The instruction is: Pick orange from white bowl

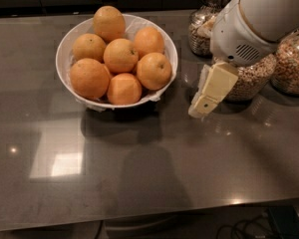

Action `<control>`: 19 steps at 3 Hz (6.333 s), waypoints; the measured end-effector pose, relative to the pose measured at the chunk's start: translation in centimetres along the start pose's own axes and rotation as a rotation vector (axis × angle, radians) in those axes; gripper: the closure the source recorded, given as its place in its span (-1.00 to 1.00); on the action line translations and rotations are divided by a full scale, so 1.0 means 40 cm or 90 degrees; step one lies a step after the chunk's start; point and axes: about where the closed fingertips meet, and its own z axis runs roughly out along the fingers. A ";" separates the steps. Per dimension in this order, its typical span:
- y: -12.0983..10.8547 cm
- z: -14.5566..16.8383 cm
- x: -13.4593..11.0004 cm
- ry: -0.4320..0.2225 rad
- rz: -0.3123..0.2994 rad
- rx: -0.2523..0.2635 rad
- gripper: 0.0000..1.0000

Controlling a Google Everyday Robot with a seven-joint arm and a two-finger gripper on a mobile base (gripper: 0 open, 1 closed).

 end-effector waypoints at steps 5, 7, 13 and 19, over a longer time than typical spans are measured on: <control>-0.082 0.124 -0.109 -0.083 -0.008 0.043 -1.00; -0.114 0.148 -0.108 -0.087 0.006 0.069 -1.00; -0.086 0.228 -0.164 -0.084 -0.030 0.038 -0.40; -0.131 0.293 -0.113 -0.038 -0.007 0.083 -0.36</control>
Offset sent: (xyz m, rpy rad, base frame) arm 0.0501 0.0494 -0.0293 0.1153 -0.0642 0.0207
